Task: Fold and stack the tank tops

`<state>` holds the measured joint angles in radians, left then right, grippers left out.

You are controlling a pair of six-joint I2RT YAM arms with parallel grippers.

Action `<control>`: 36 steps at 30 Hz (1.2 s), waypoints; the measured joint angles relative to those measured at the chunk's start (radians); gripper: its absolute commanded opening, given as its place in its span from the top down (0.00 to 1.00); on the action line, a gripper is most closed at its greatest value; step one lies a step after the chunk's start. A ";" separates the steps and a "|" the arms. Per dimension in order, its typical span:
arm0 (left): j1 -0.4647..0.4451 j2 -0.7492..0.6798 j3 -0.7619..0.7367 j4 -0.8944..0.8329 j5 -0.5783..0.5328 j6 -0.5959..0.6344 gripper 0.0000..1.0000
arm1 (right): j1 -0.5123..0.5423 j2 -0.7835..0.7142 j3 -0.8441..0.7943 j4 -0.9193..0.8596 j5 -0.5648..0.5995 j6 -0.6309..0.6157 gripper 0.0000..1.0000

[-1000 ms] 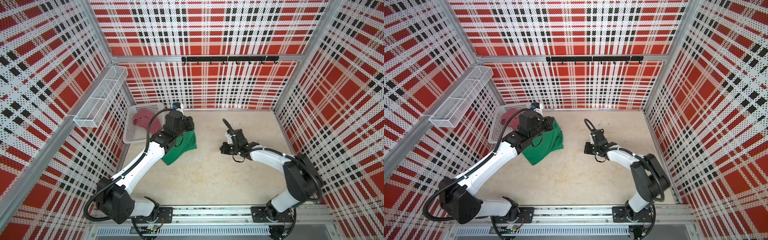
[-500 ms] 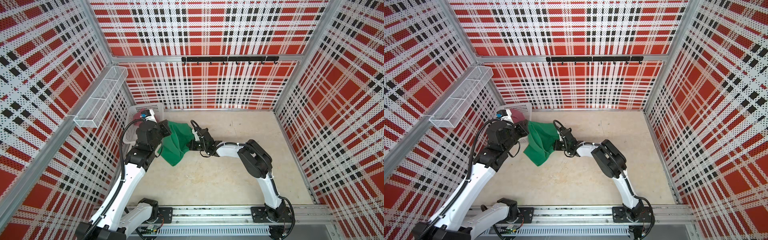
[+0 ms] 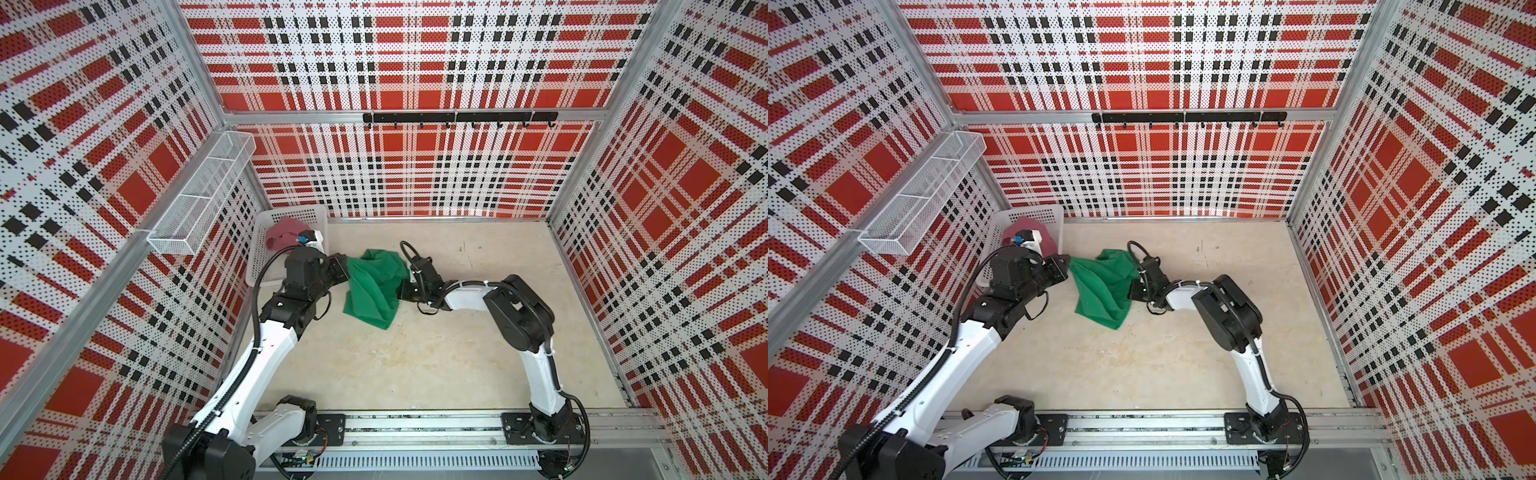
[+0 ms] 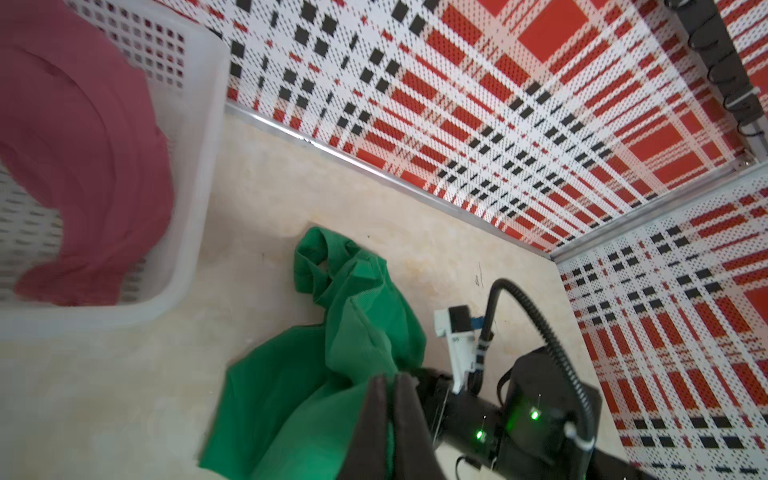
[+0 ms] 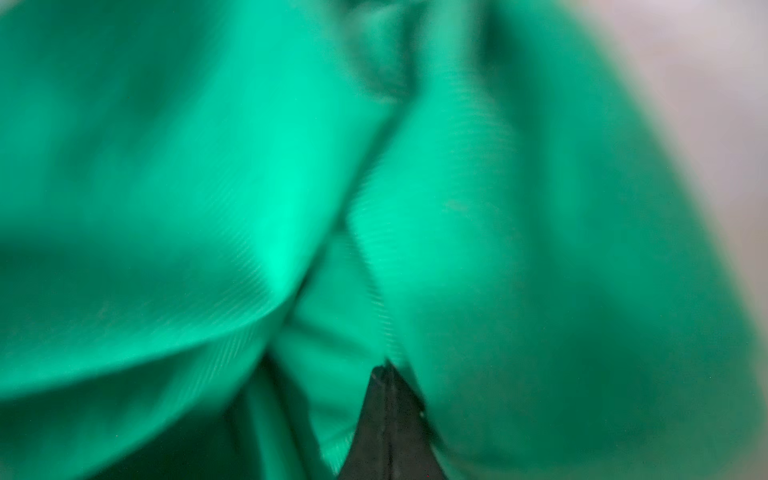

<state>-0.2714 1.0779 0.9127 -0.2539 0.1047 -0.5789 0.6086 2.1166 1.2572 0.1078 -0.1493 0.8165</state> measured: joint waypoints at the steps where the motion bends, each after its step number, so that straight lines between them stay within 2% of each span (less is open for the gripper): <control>1: -0.028 0.010 -0.006 0.009 0.018 -0.010 1.00 | -0.048 -0.027 -0.027 -0.019 0.012 -0.018 0.97; 7: -0.165 0.036 -0.071 0.196 0.179 -0.103 1.00 | -0.307 -0.111 -0.058 -0.175 0.093 -0.151 0.95; 10: -0.177 0.027 -0.114 0.240 0.210 -0.109 1.00 | -0.374 -0.173 -0.061 -0.276 0.137 -0.229 0.89; 16: -0.131 -0.057 -0.359 0.188 0.108 -0.065 1.00 | -0.349 -0.409 -0.108 -0.417 0.102 -0.332 0.81; 20: -0.141 -0.059 -0.550 0.173 0.069 -0.086 1.00 | -0.322 -0.613 -0.245 -0.494 0.083 -0.325 0.76; 22: -0.151 -0.054 -0.601 0.160 0.059 -0.103 1.00 | -0.309 -0.690 -0.324 -0.541 0.076 -0.296 0.69; 29: -0.145 -0.045 -0.591 0.173 0.017 -0.116 1.00 | -0.296 -0.838 -0.515 -0.714 0.079 -0.200 0.63; 32: -0.142 -0.030 -0.584 0.177 0.013 -0.116 1.00 | -0.349 -0.859 -0.528 -0.728 0.079 -0.194 0.56; 36: -0.142 -0.016 -0.579 0.179 0.010 -0.116 1.00 | -0.365 -0.816 -0.502 -0.708 0.055 -0.200 0.53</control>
<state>-0.4137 1.0618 0.3336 -0.0746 0.1143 -0.6952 0.2436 1.3010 0.7547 -0.6006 -0.0944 0.6163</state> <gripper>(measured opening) 0.059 0.458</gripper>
